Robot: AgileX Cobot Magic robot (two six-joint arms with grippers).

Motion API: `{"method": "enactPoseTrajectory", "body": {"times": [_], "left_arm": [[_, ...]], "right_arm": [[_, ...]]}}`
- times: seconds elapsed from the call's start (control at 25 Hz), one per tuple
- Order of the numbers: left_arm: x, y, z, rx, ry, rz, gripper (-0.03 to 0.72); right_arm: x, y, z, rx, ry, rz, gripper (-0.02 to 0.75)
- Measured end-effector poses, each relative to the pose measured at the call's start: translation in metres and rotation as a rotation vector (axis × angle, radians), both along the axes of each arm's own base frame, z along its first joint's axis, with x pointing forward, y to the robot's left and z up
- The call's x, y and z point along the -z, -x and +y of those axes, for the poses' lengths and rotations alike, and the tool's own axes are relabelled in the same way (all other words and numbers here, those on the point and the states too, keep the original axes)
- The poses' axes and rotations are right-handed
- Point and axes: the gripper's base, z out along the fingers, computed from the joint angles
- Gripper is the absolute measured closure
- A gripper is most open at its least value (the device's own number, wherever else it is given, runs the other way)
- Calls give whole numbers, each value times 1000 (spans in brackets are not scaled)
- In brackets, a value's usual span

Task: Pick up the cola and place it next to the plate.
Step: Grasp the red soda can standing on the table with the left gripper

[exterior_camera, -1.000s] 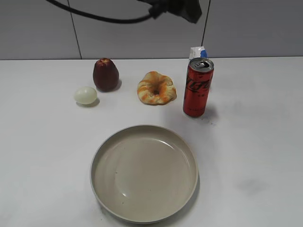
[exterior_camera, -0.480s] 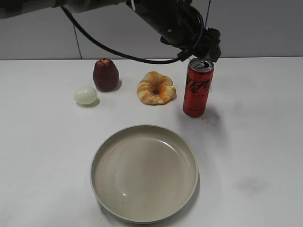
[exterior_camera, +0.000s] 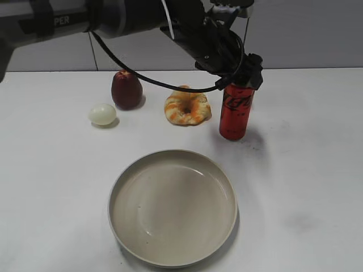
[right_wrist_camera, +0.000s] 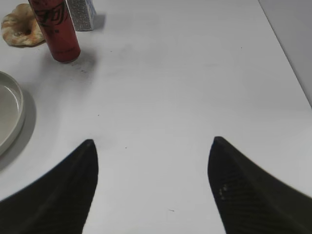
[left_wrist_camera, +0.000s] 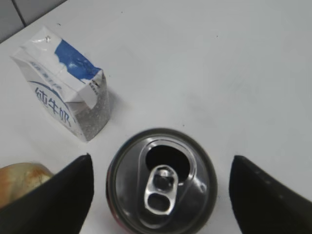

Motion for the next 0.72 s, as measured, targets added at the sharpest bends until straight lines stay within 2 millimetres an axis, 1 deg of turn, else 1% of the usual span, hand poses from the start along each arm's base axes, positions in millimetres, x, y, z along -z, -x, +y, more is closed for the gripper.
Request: {"method": "enactPoseTrajectory", "body": {"times": [0.2, 0.36, 0.44, 0.56, 0.72], "left_arm": [[2, 0, -1, -2, 3, 3, 22], [12, -2, -2, -3, -9, 19, 35], [15, -2, -2, -3, -13, 22, 72], [16, -3, -2, -5, -11, 20, 170], [16, -3, -2, -6, -11, 20, 171]], "right_arm": [[0, 0, 0, 0, 0, 0, 204], [0, 0, 0, 0, 0, 0, 204], [0, 0, 0, 0, 0, 0, 204], [0, 0, 0, 0, 0, 0, 204], [0, 0, 0, 0, 0, 0, 204]]}}
